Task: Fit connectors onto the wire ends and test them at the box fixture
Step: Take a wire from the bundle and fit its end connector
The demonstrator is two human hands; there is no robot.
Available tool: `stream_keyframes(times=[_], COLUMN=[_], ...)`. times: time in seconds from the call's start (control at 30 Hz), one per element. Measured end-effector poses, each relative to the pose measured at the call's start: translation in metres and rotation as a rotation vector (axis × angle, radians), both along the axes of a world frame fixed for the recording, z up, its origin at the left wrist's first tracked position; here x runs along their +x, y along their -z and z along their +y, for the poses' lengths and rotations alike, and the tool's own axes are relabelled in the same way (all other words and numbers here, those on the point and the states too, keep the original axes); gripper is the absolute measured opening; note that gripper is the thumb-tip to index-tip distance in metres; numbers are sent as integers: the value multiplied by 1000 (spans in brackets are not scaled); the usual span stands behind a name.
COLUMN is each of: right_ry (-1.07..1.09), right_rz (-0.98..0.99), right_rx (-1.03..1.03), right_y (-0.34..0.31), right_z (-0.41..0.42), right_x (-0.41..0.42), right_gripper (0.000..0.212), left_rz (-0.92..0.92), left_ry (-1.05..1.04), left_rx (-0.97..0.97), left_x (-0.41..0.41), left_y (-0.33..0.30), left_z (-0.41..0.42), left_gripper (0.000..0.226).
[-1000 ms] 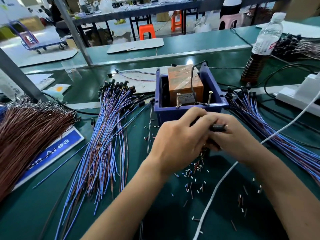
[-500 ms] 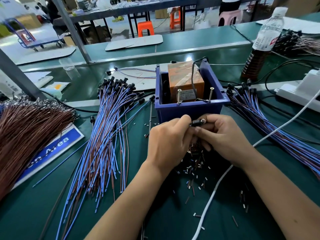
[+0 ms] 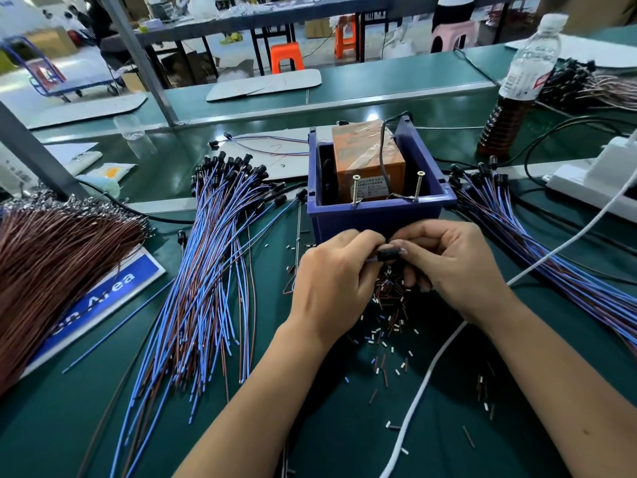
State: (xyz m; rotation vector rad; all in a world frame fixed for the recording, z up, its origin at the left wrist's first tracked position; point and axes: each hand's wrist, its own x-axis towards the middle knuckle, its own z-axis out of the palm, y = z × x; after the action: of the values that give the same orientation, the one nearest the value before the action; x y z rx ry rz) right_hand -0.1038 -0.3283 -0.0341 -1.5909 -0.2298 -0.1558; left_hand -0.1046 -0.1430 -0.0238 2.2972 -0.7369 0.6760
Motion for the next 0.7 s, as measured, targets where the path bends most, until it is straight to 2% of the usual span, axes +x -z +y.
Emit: stream_keyframes(times=[0.2, 0.37, 0.6, 0.7], right_ry=[9, 0, -3, 85], right_rz=[36, 16, -19, -39], right_rx=[-10, -7, 6, 96], right_y=[0, -2, -4, -4], right_z=[3, 4, 5, 1], right_x=[1, -1, -5, -3], right_gripper=[12, 22, 17, 13], left_rz=[39, 69, 40, 35], left_ry=[58, 66, 114, 63], left_rx=[-101, -203, -236, -322], left_x=[7, 8, 9, 10], left_y=[6, 9, 7, 7], left_z=[5, 1, 3, 7], left_gripper=[22, 20, 21, 19])
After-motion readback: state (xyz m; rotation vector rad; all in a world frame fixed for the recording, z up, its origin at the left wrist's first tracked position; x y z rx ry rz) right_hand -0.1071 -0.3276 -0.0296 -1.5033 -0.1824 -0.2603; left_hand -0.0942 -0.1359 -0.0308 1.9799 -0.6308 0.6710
